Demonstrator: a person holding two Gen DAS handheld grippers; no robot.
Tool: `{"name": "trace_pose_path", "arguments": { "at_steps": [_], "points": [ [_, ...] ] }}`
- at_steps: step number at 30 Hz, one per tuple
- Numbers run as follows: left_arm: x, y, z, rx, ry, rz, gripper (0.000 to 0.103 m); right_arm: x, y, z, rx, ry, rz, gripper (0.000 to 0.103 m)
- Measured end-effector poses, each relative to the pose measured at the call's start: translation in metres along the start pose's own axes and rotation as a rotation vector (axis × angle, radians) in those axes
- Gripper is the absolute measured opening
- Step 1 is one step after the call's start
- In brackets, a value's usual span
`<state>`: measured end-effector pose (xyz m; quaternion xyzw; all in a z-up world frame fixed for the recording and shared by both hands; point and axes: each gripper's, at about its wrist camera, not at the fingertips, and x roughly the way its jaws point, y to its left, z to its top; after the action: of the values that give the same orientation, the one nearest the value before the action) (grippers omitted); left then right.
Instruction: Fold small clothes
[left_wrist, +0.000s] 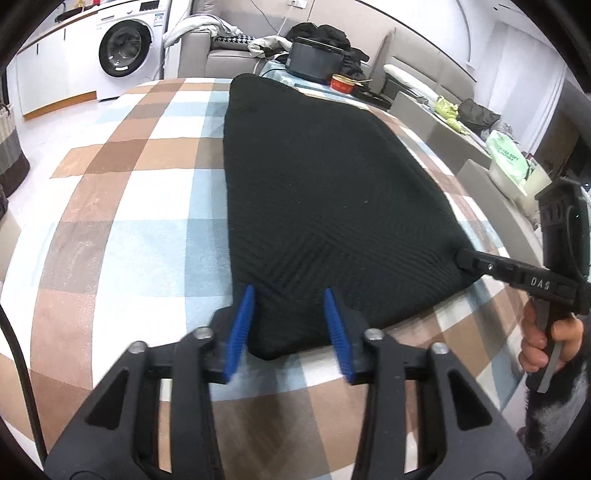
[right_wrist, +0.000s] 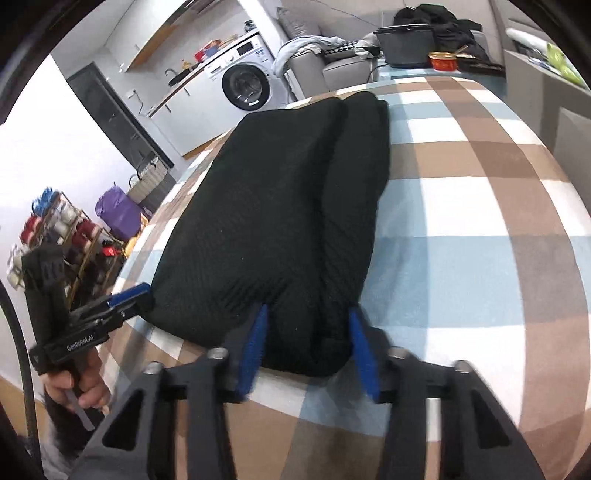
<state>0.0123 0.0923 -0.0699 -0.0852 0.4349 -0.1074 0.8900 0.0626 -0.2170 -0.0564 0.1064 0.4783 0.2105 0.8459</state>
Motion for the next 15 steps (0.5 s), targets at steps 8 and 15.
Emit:
{"name": "trace_pose_path", "arguments": {
  "at_steps": [8, 15],
  "points": [
    [0.025, -0.007, 0.026, 0.019, -0.018, 0.014, 0.024, 0.013, 0.005, 0.017, -0.015, -0.032, -0.064, 0.030],
    [0.029, -0.008, 0.029, 0.027, -0.026, 0.021, 0.024, 0.012, 0.009, 0.011, -0.031, -0.037, -0.094, 0.032]
  ]
}}
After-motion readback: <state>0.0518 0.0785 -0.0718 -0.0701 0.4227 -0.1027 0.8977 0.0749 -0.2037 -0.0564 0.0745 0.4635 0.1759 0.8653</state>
